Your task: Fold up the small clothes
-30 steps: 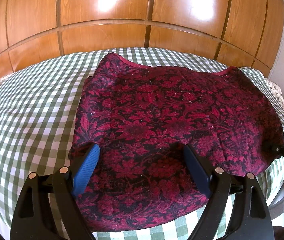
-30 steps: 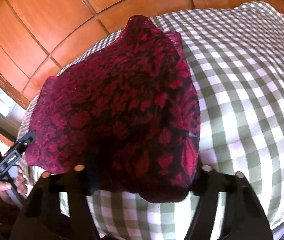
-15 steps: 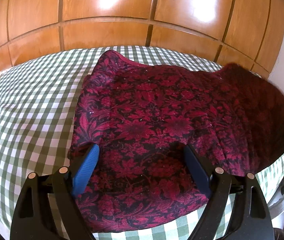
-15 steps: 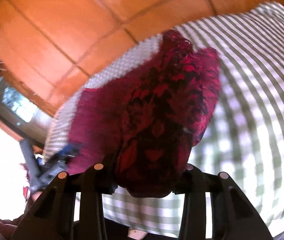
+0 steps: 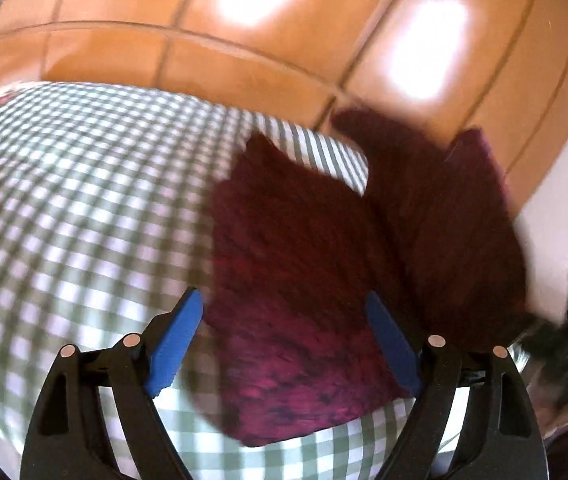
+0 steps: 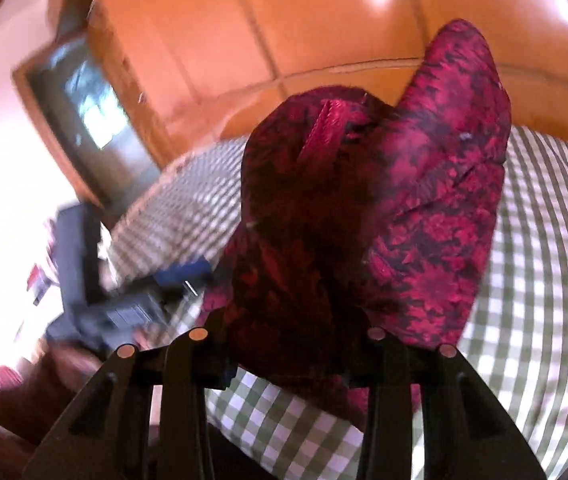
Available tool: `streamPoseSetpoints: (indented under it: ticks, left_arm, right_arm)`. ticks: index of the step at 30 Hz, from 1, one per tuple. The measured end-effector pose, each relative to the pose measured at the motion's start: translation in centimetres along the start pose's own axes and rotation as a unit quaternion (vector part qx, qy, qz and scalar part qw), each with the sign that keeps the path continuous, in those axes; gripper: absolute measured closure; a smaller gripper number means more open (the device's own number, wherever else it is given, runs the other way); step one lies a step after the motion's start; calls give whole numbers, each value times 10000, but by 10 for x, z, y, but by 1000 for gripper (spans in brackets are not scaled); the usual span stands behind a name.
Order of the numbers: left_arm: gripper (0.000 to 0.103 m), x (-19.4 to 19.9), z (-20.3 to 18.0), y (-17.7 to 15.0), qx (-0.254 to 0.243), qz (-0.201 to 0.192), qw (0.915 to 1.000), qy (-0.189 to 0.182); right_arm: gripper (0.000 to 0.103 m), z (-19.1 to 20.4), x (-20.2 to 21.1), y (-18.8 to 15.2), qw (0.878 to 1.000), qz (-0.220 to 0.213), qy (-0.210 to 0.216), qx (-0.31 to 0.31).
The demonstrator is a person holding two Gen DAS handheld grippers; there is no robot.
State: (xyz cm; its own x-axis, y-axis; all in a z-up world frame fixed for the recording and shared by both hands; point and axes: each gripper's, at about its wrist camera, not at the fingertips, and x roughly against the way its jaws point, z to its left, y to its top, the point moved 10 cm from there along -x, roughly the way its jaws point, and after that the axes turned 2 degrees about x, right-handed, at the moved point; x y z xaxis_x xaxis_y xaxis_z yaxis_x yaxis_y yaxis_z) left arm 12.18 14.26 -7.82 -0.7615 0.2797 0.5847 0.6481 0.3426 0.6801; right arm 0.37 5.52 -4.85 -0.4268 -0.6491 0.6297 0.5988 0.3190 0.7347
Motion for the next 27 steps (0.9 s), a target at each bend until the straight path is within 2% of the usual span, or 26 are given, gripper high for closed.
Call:
streamPoseSetpoints:
  ticks: [5, 7, 9, 14, 17, 18, 19, 20, 21, 23, 25, 27]
  left_arm:
    - [20, 42, 4, 35, 628, -386, 9932, -904]
    - [20, 50, -12, 46, 550, -443, 9894, -1268]
    - [20, 48, -35, 50, 227, -328, 9880, -1489]
    - [20, 12, -71, 46, -361, 218, 9894, -1387]
    - [20, -16, -92, 39, -595, 683, 9862, -1386]
    - [38, -25, -98, 34, -694, 852, 9847, -1353]
    - [73, -37, -101, 28, -923, 1022, 9844, -1097]
    - [82, -46, -98, 25, -1094, 1054, 9858, -714]
    - [84, -52, -96, 25, -1123, 1045, 9866, -560]
    - [84, -55, -90, 27, -906, 1088, 9879, -625]
    - [85, -50, -81, 29, -764, 1063, 9893, -645]
    - [85, -45, -76, 30, -736, 1034, 9899, -629]
  right_arm:
    - [66, 28, -37, -16, 9943, 295, -428, 934]
    - [66, 36, -44, -21, 9906, 327, -582, 1192]
    - [66, 38, -48, -23, 9886, 318, -680, 1307]
    - [66, 50, -48, -28, 9781, 249, -1055, 1777]
    - [66, 54, -51, -28, 9743, 205, -1161, 1918]
    - [65, 56, -52, -29, 9739, 177, -1178, 1930]
    - [62, 57, -55, -29, 9753, 152, -1126, 1896]
    - [50, 57, -50, -29, 9803, 118, -901, 1753]
    - [43, 57, -45, -30, 9856, 122, -605, 1577]
    - [42, 55, -29, -31, 9941, 104, 145, 1070]
    - [39, 43, -5, -28, 9956, -10, 819, 452]
    - [39, 16, 20, -23, 9927, -272, 1160, -192]
